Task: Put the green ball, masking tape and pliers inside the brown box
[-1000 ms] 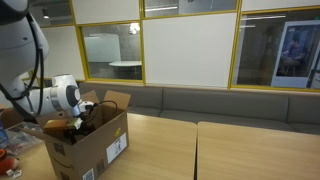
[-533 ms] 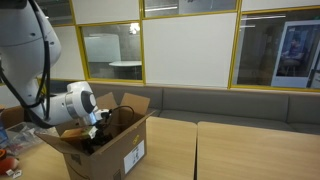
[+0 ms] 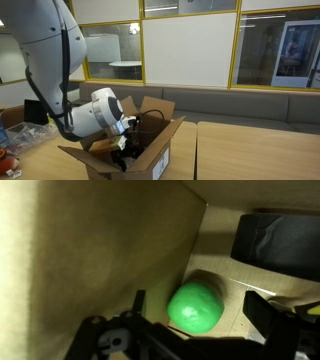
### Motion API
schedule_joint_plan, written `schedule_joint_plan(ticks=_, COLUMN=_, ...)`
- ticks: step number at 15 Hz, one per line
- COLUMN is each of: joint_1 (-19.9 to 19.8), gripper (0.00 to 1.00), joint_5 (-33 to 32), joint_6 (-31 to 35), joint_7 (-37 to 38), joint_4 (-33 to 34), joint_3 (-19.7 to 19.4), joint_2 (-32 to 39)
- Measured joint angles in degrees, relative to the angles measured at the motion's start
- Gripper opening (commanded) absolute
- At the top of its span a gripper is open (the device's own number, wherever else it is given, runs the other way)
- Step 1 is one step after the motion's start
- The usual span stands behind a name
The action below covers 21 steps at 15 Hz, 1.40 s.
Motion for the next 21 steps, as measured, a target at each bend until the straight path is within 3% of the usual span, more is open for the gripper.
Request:
schedule_joint_plan(ticks=5, joint_1=-5.3, gripper=1.0, joint_5=-7.5, joint_6=4.4, joint_7=-0.6, joint_4=-0.6, joint_3=-4.3, joint_2=1.1)
schedule_joint_plan(ticks=10, joint_1=-11.1, gripper=1.0, joint_5=-9.4, joint_6=7.2, joint_7=-2.0, joint_4=0.3, joint_3=-8.0, joint_2=2.5)
schedule_joint_plan(ticks=16, joint_1=-11.1, gripper=1.0, joint_5=-13.5, joint_6=6.2, joint_7=-1.2, joint_4=4.2, joint_3=-11.4, joint_2=-3.0)
schedule_joint_plan(ticks=21, joint_1=-10.0, gripper=1.0, joint_5=-20.7, joint_6=-0.6, joint_7=2.4, joint_4=6.7, joint_3=-8.3, joint_2=-14.0)
